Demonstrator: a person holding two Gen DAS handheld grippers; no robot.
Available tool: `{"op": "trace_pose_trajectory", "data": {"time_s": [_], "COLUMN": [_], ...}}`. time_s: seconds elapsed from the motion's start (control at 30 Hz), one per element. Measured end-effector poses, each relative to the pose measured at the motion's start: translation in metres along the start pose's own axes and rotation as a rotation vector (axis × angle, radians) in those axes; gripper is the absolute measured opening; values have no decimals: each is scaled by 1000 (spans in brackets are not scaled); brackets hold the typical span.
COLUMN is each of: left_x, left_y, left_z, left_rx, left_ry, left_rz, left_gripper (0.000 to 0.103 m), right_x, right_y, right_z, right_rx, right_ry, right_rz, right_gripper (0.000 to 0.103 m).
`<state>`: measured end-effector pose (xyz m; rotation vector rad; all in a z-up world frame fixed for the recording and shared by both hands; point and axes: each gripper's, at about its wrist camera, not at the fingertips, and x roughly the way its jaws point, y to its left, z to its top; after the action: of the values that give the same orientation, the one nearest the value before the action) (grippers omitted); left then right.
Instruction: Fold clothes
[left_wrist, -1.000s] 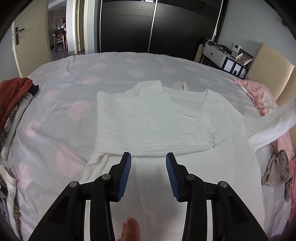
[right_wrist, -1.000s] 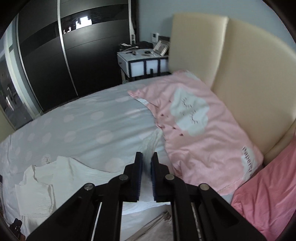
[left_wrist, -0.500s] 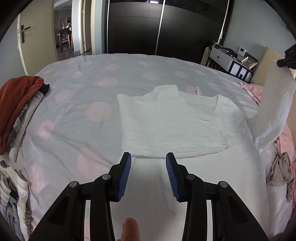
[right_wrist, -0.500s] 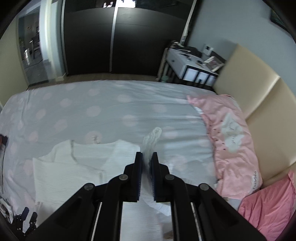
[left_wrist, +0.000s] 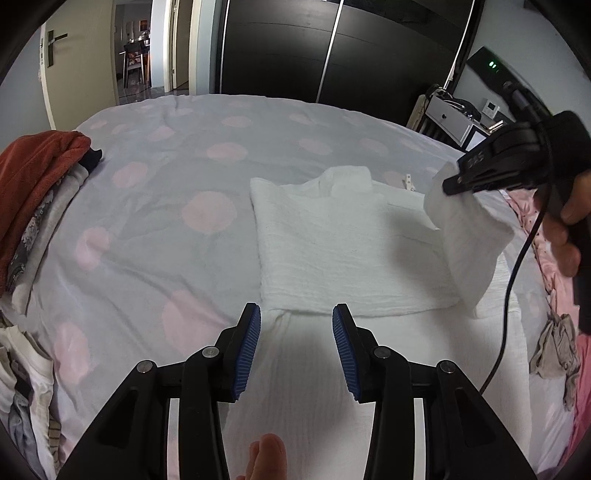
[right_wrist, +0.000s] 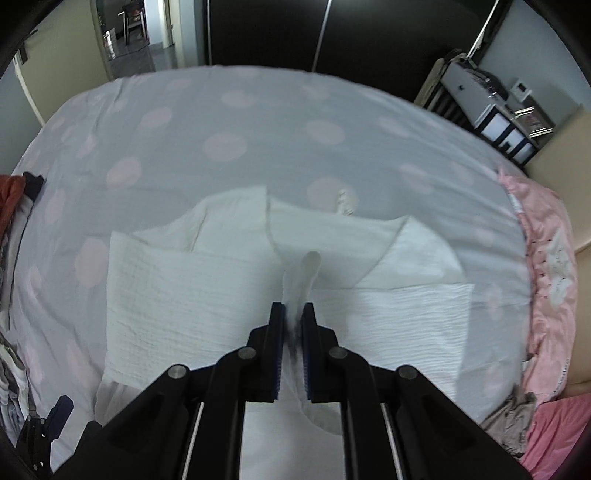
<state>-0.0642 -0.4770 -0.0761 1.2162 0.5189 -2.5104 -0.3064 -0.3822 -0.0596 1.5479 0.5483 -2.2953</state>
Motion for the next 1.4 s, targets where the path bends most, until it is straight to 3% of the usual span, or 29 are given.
{"op": "trace_pose_trajectory", "data": {"time_s": [0.13,0.23,0.47,0.67,0.73,0.8,1.03,1.23,1.4], "left_x": [5,7,7,-1,-6,-12,-33,-42,-41], "left_y": [8,13,16,16,12,6,-7,16,33], "left_z": [1,1,-2,-15,-21,-28,-59,-106,-127], "left_rx": [-39,-63,-68,-94,-93,-72,-5,-22,-97], "left_ry": [20,33,62,100,110,121,171,275,370], "left_rz": [-12,-21,-11,-18,-15,-3,107,227,254], "left_gripper": [43,43,43,43,43,43,43,43,43], "right_x": [14,5,-38,-55,-53,-52,-42,-37,-29], "right_y": [2,-1,-40,-108,-137,-161,-211,-210,-209], "right_z": [-3,-3,-31,-130,-175,-216,-354,-405,-423], "right_rx": [24,41,109,244,297,435,629,693,720], "right_ry": [22,3,-32,-20,-14,-3,-7,-51,-41], "right_rz": [83,122,221,286,279,246,133,127,152], "right_gripper": [11,23,24,24,30,35,45,45,45]}}
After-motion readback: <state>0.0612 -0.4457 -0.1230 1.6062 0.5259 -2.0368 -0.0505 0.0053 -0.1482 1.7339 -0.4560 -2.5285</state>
